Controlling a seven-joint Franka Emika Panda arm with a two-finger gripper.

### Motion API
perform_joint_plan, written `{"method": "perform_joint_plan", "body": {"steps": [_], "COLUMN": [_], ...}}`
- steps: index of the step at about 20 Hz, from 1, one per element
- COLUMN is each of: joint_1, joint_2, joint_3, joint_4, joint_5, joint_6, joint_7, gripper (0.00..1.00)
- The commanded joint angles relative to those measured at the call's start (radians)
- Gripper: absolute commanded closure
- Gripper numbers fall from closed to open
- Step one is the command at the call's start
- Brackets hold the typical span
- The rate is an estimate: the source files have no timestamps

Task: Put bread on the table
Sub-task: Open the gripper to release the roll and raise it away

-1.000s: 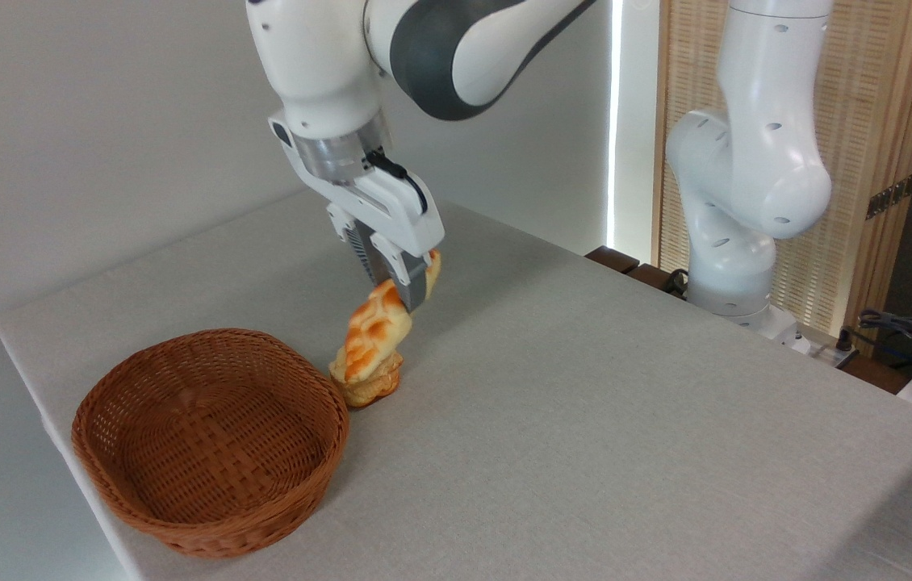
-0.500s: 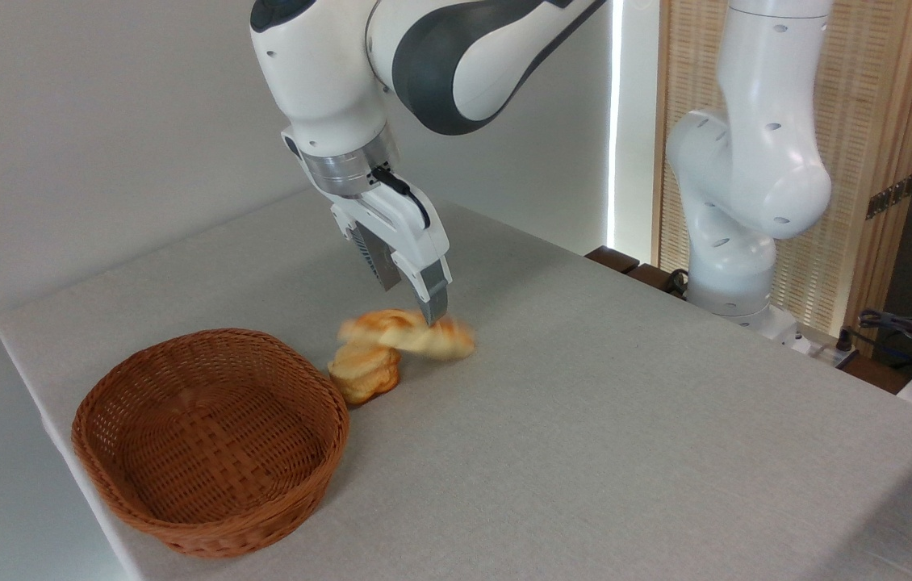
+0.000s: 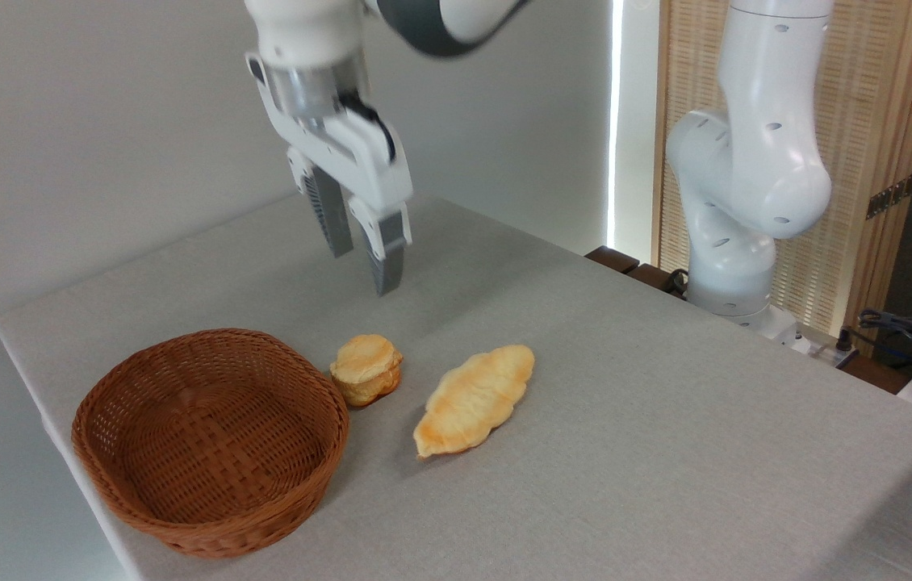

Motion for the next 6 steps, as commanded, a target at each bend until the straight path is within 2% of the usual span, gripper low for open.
{"method": "perform_joint_plan", "body": {"steps": [1,6], "joint_1": [-0.005,0.003], "joint_2": [0.008,0.046], "joint_3": [-0.018,-0.012], "joint_4": [0.037,0.054], "joint_5": [0.147,0.147], "joint_6": [0.019,0.052], "joint_7": [0.003,0.002], "gripper": [0.00,0.00]}}
